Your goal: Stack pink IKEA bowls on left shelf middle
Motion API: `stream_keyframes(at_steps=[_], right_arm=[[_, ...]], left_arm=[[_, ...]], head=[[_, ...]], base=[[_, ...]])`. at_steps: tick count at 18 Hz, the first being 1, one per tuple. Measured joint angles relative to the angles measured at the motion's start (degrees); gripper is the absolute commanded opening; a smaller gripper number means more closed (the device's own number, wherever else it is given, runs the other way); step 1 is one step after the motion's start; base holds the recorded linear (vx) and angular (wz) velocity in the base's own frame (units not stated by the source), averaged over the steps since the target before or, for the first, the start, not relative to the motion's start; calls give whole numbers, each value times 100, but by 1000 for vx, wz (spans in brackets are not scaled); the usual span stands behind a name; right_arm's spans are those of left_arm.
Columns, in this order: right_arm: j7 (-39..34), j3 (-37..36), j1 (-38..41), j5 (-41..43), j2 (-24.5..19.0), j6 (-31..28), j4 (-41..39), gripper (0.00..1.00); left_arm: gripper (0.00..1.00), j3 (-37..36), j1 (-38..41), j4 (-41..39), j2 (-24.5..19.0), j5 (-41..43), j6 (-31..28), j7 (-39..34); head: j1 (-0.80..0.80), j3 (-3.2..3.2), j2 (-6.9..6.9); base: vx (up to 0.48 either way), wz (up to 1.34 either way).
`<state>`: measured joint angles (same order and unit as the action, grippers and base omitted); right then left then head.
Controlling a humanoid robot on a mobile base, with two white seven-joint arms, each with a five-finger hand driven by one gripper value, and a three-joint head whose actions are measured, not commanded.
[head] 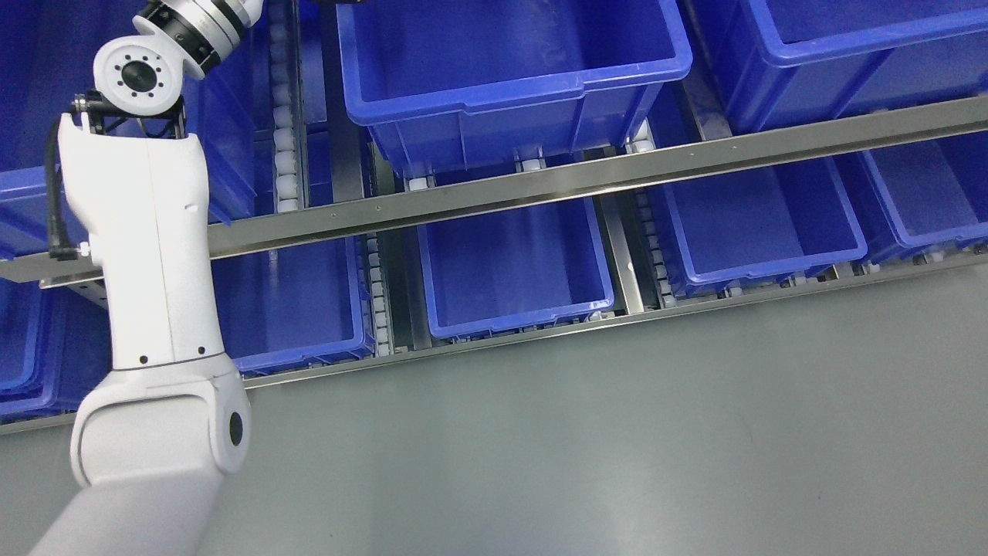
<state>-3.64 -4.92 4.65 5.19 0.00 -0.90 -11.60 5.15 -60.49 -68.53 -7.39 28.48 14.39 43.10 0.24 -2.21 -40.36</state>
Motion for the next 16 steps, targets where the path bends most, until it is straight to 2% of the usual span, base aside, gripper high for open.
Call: stream_keyframes(at_steps=[10,16], right_arm=[[1,0,1,0,0,0,0,100],[25,0,1,0,0,0,0,100]], left_arm=[[2,-119,-54,76,51,88,34,-42],[2,-154,195,156,55,166,36,-41]], head=[[0,0,0],[0,0,0]], base=[[135,-91],[93,-21]])
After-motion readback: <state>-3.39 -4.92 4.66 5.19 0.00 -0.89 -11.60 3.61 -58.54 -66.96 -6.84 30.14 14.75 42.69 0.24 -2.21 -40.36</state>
